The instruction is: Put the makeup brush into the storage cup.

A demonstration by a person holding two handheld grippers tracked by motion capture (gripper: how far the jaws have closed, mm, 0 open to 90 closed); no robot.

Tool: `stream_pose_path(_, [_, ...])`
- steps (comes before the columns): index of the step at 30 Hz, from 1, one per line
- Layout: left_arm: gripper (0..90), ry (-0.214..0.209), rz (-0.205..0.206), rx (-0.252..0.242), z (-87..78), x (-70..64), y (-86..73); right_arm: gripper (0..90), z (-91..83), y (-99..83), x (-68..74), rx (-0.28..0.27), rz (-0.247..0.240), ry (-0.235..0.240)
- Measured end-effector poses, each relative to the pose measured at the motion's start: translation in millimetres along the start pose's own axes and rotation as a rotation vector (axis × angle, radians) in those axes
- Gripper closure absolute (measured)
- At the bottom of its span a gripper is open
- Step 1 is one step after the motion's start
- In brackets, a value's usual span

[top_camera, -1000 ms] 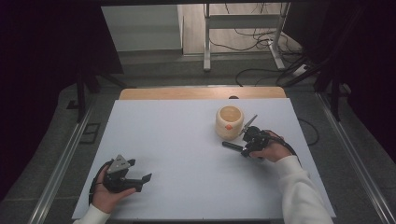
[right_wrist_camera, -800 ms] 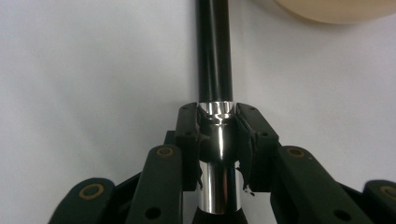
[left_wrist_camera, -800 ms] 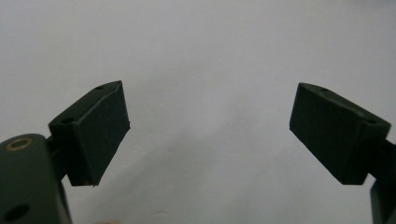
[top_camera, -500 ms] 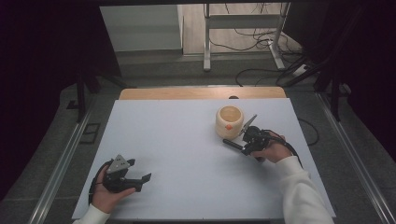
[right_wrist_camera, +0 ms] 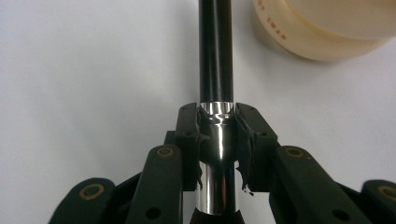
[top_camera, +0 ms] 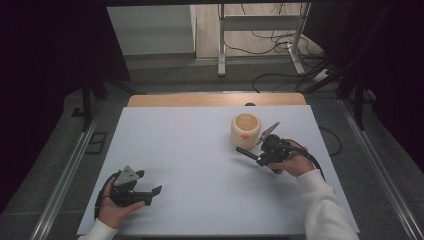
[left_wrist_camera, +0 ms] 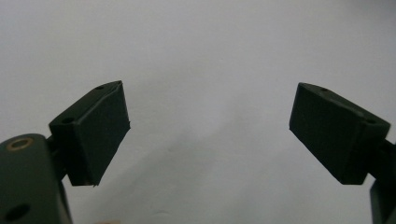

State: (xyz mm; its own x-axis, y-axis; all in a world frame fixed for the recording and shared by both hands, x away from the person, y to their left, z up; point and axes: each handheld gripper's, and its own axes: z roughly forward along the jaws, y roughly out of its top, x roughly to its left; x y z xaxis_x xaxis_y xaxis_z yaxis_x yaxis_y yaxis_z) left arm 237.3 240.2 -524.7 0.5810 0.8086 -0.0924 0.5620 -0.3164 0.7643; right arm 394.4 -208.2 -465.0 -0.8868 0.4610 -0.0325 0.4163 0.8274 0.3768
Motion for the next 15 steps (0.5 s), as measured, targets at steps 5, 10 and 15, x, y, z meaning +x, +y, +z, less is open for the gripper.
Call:
stream_pose_path(5, [12.9,0.0,0.0,0.0,-0.3,0.0,0.0,71.9,-5.6,0.2,4.5,-0.03,0.008,0.012])
stream_pose_path(10, [13.0,0.0,-0.001,-0.004,-1.1,0.0,0.2,71.9,-11.4,-1.4,11.9,-0.051,0.026,0.015])
stream_pose_path(15, [13.0,0.0,-0.001,-0.007,-1.4,-0.2,0.6,71.9,-13.4,-0.4,16.7,-0.055,0.028,0.01])
